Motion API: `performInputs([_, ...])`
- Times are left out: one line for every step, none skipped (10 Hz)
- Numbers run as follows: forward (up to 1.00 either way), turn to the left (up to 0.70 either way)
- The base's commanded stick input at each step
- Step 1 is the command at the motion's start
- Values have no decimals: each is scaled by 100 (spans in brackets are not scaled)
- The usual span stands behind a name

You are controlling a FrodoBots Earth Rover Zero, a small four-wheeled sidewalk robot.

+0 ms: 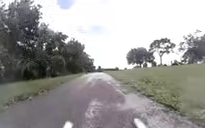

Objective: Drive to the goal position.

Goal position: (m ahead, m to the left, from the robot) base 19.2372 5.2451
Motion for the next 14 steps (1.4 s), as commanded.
performInputs([70, 0])
performInputs([70, 0])
performInputs([70, 0])
performInputs([70, 0])
performInputs([70, 0])
performInputs([70, 0])
performInputs([70, 0])
performInputs([70, 0])
performInputs([70, 0])
performInputs([70, -7])
performInputs([70, -22])
performInputs([70, -26])
performInputs([70, 0])
performInputs([70, 0])
